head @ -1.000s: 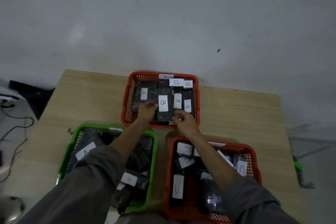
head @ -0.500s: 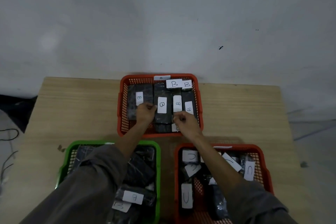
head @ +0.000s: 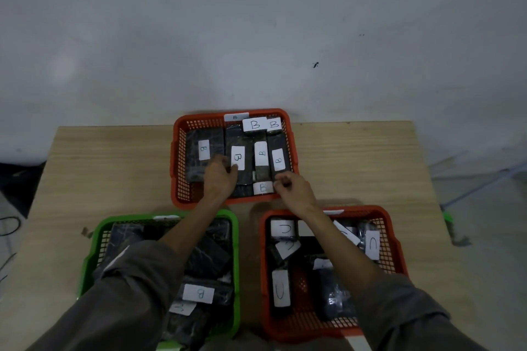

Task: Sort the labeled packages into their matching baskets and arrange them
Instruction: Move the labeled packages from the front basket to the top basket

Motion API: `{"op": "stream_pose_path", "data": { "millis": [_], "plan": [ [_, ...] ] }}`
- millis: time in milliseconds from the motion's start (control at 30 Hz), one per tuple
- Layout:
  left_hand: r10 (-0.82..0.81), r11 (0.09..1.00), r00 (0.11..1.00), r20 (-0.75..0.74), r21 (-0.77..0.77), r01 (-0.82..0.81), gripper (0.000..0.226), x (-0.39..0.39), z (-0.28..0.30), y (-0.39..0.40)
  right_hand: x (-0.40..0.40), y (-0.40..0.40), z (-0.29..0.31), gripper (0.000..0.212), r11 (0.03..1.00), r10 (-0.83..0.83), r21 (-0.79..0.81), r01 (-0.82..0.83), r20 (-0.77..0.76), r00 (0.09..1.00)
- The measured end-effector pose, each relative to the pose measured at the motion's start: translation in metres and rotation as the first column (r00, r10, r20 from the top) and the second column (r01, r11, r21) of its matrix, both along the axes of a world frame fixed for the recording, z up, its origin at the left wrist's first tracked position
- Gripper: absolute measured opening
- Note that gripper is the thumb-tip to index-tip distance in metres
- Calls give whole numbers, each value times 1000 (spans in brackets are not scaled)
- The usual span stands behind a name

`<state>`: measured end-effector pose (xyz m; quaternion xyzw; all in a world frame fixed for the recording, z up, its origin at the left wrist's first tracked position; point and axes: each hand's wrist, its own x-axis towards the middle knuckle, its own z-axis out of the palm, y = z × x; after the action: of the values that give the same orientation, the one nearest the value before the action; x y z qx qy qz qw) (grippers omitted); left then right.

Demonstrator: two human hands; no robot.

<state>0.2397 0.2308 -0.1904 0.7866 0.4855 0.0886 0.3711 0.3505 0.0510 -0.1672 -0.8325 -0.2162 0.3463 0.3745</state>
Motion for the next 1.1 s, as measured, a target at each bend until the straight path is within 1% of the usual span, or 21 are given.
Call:
{"op": "stream_pose_path", "data": {
  "millis": [33,133,233,300,367,400,467,533,600,633,667,700,733,800,867,967,1100],
  "plan": [
    [-35,999,999,38,2,35,25,-1,4,-8,1,-7,1,23,1000,-3,2,3,16,1000],
    [-163,983,971,172,-60,176,18,-2,21,-42,3,-32,5,22,1000,-23,8,23,55,998],
    [-329,931,918,221,-88,355,8,4,34,-89,6,-64,8,18,1000,-2,15,1,80,997],
    [-432,883,874,221,-93,460,8,6,38,-122,10,-88,10,13,1000,4,-1,-4,87,996],
    [-541,811,812,219,-121,573,8,5,34,-153,13,-115,11,8,1000,7,-25,-4,94,996],
    [-589,775,784,199,-138,617,9,3,29,-167,14,-128,10,11,999,14,-42,-10,105,994],
    [-645,726,751,141,-193,660,13,-4,19,-192,14,-157,8,17,995,26,-98,-14,122,992],
    [-672,692,731,121,-249,677,15,-11,6,-213,11,-185,6,12,983,52,-181,-27,138,989],
    [-709,669,701,73,-242,702,20,-20,-6,-230,6,-212,1,5,959,127,-270,-84,144,981],
    [-735,655,677,38,-215,724,24,-25,-12,-238,3,-224,-1,8,945,172,-302,-127,128,977],
    [-765,635,644,-7,-172,753,29,-30,-18,-245,0,-235,-3,16,926,228,-330,-185,96,969],
    [-790,612,610,-60,-124,781,34,-34,-23,-251,-3,-244,-5,28,894,298,-367,-255,65,952],
    [-802,597,588,-107,-86,798,39,-38,-27,-256,-7,-252,-7,44,847,386,-413,-336,43,921],
    [-800,592,579,-158,-48,804,48,-42,-30,-263,-13,-263,-13,75,732,543,-507,-455,32,839],
    [-801,585,571,-180,-38,810,54,-41,-29,-266,-16,-267,-18,90,657,635,-568,-495,64,770],
    [-799,588,568,-196,-65,806,56,-37,-26,-269,-15,-264,-21,95,606,693,-615,-504,97,715],
    [-793,600,578,-192,-85,795,53,-34,-22,-271,-10,-259,-20,89,588,709,-630,-507,101,698]
  ]
}}
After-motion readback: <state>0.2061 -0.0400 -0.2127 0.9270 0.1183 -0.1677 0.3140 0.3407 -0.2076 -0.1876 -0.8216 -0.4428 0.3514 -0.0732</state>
